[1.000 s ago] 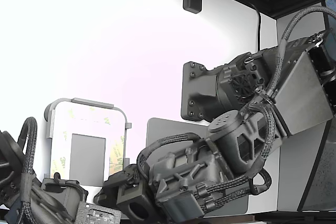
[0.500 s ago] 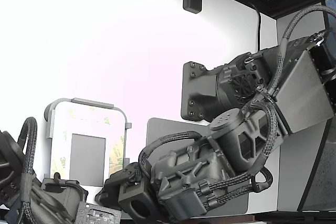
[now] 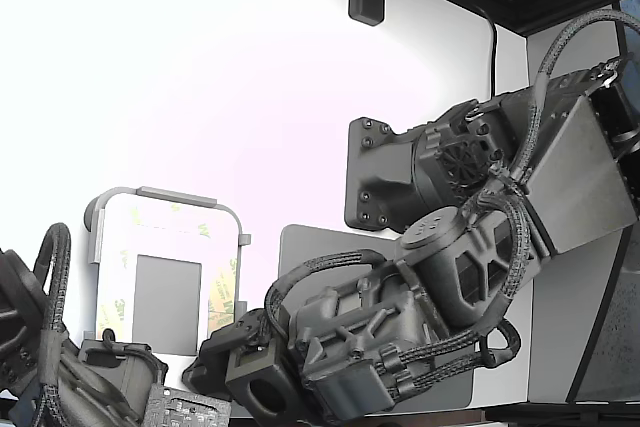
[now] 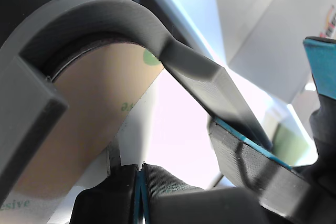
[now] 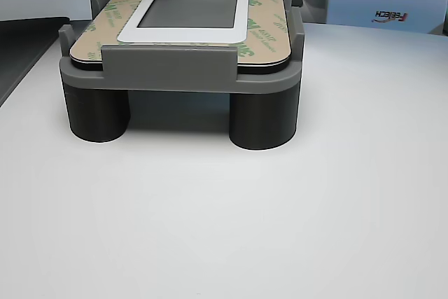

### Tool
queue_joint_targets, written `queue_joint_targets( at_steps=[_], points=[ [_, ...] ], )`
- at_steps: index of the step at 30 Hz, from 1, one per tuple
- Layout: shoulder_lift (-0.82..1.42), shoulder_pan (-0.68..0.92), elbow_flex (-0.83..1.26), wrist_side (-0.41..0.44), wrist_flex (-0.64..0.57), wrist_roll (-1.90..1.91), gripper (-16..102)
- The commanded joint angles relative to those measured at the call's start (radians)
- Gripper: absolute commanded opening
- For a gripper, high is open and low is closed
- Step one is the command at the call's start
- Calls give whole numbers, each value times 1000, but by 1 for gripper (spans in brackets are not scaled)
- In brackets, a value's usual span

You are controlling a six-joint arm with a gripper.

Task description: Peel off protective film from adhesive tape.

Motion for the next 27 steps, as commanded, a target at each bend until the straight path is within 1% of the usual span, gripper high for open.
queue_joint_targets(
  at_steps=[1,17,27],
  points=[
    [29,-6,-20,-2,-2,5,-11],
    [23,-6,-49,-3,21,29,-11],
    [28,-6,-44,-5,12,29,-11]
  ],
)
